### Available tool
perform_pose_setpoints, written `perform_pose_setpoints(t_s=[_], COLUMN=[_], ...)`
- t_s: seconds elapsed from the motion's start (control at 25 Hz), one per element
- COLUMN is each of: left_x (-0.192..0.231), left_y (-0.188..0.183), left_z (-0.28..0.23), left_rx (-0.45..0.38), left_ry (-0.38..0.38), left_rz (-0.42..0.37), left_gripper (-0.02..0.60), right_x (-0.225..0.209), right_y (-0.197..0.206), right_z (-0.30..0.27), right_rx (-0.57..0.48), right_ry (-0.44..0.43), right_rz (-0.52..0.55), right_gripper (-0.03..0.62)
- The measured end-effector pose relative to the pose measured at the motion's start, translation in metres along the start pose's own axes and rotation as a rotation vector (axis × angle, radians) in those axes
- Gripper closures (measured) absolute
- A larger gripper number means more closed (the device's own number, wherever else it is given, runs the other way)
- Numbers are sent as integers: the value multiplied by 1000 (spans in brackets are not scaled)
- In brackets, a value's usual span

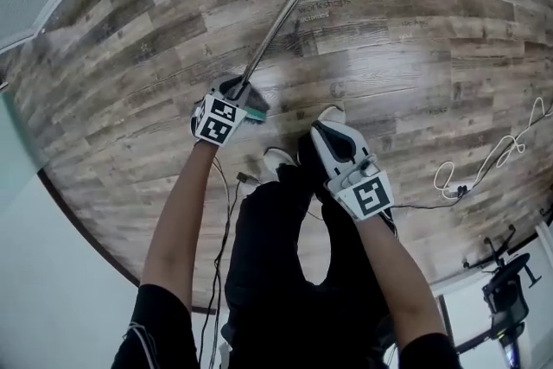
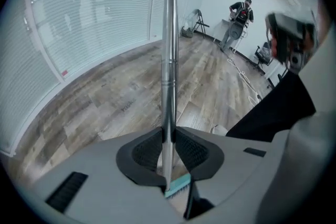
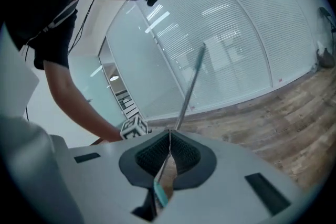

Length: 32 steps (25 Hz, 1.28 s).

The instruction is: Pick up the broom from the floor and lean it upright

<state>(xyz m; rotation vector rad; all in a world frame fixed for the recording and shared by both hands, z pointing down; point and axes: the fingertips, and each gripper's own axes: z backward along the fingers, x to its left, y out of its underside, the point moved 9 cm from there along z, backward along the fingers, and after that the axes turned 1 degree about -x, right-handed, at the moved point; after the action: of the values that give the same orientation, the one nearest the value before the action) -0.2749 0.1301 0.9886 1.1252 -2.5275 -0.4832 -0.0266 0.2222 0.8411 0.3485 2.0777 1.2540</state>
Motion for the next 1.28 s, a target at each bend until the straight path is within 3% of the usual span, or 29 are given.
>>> perform_pose_setpoints(t_s=[0.12,0.2,0.36,0.52,0.64,0.8,0.96,1.08,1.28], left_x=[-3,-5,-19,-26,-38,-63,-88,-103,-122], left_y=[-44,-78,-144,-225,-261,-290,-294,-293,-276], left_z=[60,99,171,234,287,348,378,392,396], left_rx=[-55,-95,-160,-240,-281,-362,-378,-361,-306], left_ry=[1,7,2,-4,-31,-101,-121,-125,-135], left_rz=[64,94,75,29,40,103,83,83,111], left_gripper=[494,494,494,492,492,492,494,492,493], right_x=[37,52,78,86,104,123,140,150,158], right_y=[-9,-38,-113,-204,-267,-333,-377,-402,-422], right_z=[-1,-2,18,49,72,86,89,85,68], right_rx=[24,26,18,-119,-212,-218,-225,-274,-292], right_ry=[-11,-15,-36,18,52,-16,-112,-143,-142], right_rz=[-12,19,102,143,202,250,326,292,286], right_gripper=[574,574,574,574,574,574,565,421,418])
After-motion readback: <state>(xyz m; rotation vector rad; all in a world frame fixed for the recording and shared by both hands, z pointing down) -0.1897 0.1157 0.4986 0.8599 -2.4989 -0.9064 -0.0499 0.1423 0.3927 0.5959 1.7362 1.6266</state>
